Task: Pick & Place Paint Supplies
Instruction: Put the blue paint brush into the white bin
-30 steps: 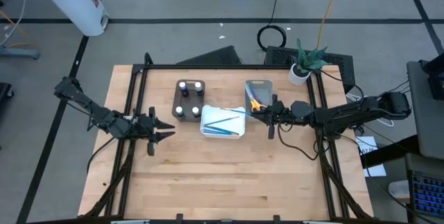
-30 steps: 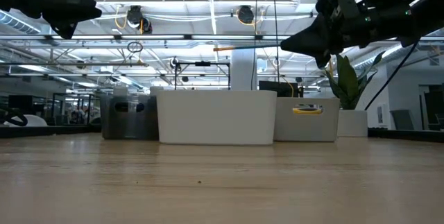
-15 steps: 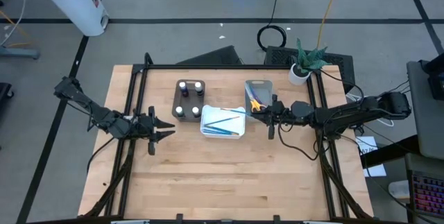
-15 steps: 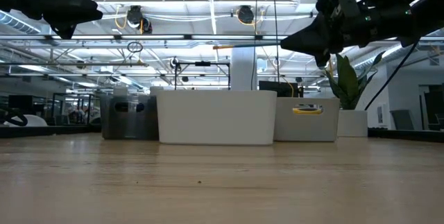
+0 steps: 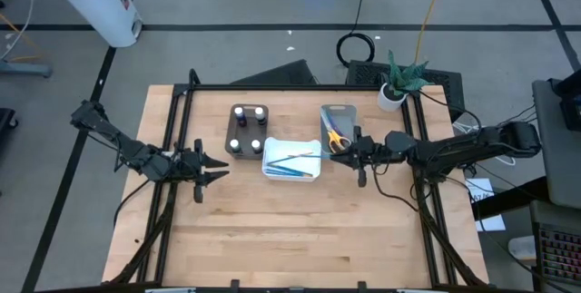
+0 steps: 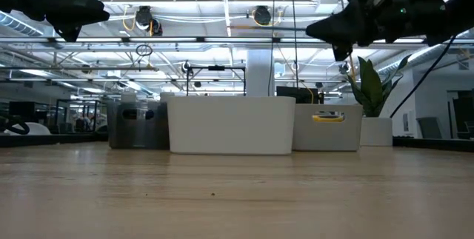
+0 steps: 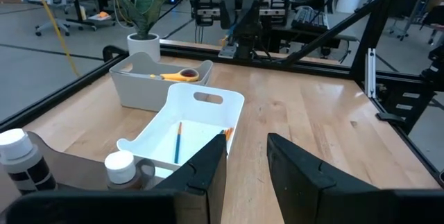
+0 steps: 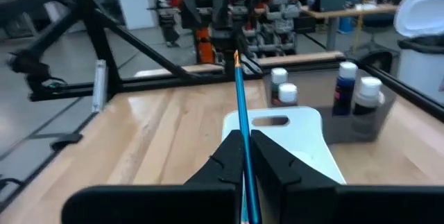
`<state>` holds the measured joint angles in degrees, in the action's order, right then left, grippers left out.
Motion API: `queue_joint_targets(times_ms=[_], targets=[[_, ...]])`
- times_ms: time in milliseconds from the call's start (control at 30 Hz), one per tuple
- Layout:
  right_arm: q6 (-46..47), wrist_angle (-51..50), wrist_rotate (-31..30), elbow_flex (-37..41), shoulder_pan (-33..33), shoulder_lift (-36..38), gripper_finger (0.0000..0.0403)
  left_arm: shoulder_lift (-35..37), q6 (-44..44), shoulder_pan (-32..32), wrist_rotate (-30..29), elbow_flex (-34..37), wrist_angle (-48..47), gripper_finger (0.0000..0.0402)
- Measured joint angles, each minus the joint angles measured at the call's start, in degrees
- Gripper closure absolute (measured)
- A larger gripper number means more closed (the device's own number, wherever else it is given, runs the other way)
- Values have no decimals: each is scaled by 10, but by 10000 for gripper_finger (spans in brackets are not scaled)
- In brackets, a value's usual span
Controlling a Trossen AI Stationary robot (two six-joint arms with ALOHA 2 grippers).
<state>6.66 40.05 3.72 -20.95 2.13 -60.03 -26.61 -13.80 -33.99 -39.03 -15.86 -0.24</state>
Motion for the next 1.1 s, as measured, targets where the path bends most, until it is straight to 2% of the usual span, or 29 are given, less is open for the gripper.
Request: queue_joint_targets(times_ms=[367,833,1100], targets=[[-13,-120,9,4,-3,133,401,0,1,0,1,0,0,289],[4,-135,6,126,-7,310,401,0,1,0,1,0,1,289],[2,-195,7,139,-7,380,401,0,1,0,1,0,1,289]])
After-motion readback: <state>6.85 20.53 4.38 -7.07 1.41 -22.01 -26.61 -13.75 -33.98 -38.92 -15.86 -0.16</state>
